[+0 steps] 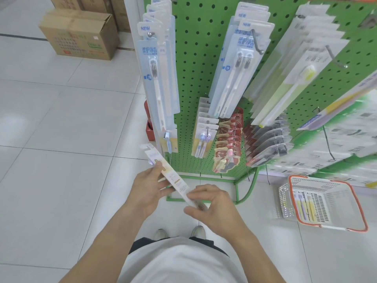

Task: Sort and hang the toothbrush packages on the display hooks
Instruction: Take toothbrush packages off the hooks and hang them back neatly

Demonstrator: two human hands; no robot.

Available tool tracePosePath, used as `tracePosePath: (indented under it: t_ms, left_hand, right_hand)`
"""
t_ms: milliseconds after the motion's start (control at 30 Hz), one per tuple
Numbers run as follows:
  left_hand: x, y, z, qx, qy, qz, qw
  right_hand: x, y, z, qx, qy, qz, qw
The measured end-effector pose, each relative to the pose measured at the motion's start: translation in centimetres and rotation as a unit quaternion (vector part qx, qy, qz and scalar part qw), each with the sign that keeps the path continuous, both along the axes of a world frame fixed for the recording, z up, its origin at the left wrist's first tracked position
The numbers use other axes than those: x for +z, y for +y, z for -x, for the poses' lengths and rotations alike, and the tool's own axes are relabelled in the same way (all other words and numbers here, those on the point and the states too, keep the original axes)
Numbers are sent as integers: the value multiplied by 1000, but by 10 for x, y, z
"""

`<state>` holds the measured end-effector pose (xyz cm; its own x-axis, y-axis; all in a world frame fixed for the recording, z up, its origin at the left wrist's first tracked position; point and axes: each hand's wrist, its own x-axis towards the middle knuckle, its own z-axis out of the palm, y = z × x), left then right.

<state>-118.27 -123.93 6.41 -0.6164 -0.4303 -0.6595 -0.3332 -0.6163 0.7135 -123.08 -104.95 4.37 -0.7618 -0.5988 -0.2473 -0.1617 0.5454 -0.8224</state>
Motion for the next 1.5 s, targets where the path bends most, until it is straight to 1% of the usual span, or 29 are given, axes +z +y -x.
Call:
tracePosePath:
  t_ms: [100, 200, 233, 300, 367, 500, 633, 767, 900, 1067, 1200, 1267, 1333, 1400, 1500]
  left_hand:
    - [-3, 2, 1, 16, 1, 13, 1000]
    - [-5, 4, 2, 18, 2, 22, 1000]
    - [-5, 4, 1, 19, 4, 23, 1000]
    - [-5, 4, 1, 12, 12, 24, 1000]
    - [-3, 3, 0, -4, 12, 29, 1000]
    - [4, -4, -2, -33, 19, 38, 999]
    - [11, -3, -5, -39, 39, 20, 998]
    - [13, 5, -7, -57, 65, 24, 996]
    - [14, 11, -8, -56, 82, 16, 995]
    - [13, 16, -8, -54, 78, 48, 994]
    - [12, 18, -9, -19, 61, 75, 995]
    - [12, 17, -10, 7, 53, 75, 996]
    - [11, 14, -12, 26, 52, 68, 996]
    - [10, 14, -13, 33, 55, 57, 996]
    - [8, 19, -16, 10, 51, 38, 998]
  right_hand:
    - [4, 0, 3, -7, -11, 25, 1000]
    - [2, 2, 10, -38, -38, 44, 998]
    - [2, 3, 12, -54, -57, 48, 996]
    - [0, 5, 17, -78, -125, 72, 987]
    - [-1, 9, 22, -76, -174, 109, 976]
    - [-5, 20, 32, -72, -196, 128, 970]
    - [-6, 34, 42, -69, -221, 144, 962]
    - [-2, 45, 47, -115, -253, 195, 941]
    - [-3, 51, 50, -161, -275, 223, 921]
    - [-5, 52, 49, -164, -285, 225, 917]
    - [-4, 51, 49, -158, -296, 226, 914]
    - [-4, 53, 52, -132, -329, 224, 908]
    - [-2, 55, 54, -96, -348, 185, 914]
    - [0, 55, 56, -75, -339, 157, 925]
    - [2, 49, 53, -78, -336, 171, 923]
